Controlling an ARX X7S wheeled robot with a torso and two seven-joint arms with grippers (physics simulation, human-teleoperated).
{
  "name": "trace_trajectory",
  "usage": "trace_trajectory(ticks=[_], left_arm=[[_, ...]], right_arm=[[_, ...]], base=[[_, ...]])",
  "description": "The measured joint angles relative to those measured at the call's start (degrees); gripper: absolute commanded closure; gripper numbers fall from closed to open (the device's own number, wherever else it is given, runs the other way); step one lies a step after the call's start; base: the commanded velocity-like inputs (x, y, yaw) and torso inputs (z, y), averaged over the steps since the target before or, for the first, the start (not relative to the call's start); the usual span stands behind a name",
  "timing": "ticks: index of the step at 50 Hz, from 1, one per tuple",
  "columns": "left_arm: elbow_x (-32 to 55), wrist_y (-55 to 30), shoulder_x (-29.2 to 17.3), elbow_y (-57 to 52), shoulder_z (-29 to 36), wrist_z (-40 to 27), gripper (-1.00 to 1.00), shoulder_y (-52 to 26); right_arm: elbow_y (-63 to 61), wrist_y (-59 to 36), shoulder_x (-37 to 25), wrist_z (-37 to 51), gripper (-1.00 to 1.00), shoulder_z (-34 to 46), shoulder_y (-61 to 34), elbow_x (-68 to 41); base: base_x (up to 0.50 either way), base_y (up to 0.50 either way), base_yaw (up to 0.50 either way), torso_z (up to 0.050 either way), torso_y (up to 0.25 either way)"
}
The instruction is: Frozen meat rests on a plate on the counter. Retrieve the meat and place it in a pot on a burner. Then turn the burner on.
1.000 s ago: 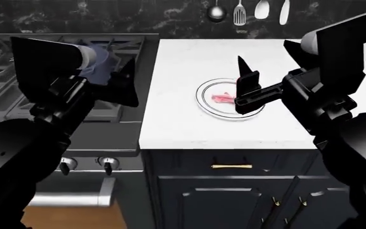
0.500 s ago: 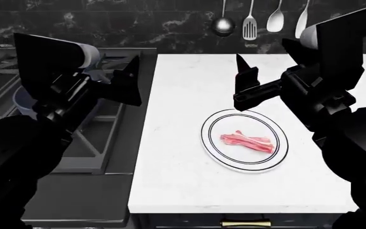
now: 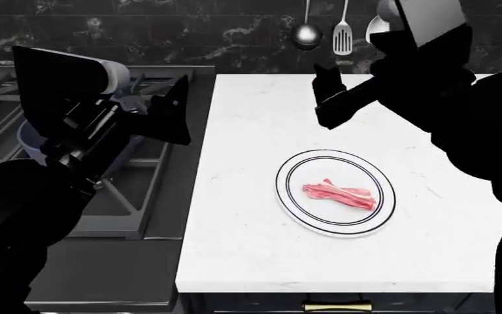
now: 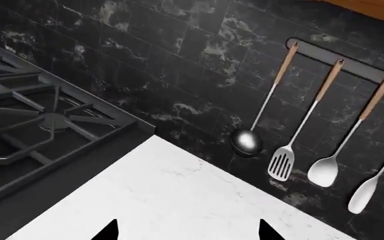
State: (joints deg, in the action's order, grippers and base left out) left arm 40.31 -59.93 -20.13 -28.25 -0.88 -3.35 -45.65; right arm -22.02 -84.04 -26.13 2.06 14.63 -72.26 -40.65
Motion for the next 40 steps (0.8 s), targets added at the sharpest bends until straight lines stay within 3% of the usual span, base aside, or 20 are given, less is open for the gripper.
trace_trajectory(ticks=[9, 21, 31, 40], left_arm=[[0.3, 0.3, -0.1, 0.5, -0.3, 0.1, -1.0, -0.1], [0.2, 1.3, -0.4, 1.3, 0.0, 0.4, -1.0, -0.3], [-0.1, 2.2, -0.6, 2.3, 0.5, 1.0, -1.0, -0.5], [-0.1, 2.8, -0.9, 2.9, 0.8, 1.3, -1.0, -0.5]], right_arm=[[11.6, 4.2, -3.9, -11.2, -1.0, 12.7, -11.4, 1.6], [23.5, 12.3, -8.4, -33.1, -1.0, 32.0, -24.7, 5.5], [32.3, 18.5, -9.5, -49.5, -1.0, 46.3, -31.6, 10.0], [39.7, 23.3, -8.7, -60.4, -1.0, 54.7, -34.9, 12.7]], base=[[0.0, 0.0, 0.0, 0.0, 0.0], [0.0, 0.0, 0.0, 0.0, 0.0], [0.0, 0.0, 0.0, 0.0, 0.0], [0.0, 0.0, 0.0, 0.0, 0.0]])
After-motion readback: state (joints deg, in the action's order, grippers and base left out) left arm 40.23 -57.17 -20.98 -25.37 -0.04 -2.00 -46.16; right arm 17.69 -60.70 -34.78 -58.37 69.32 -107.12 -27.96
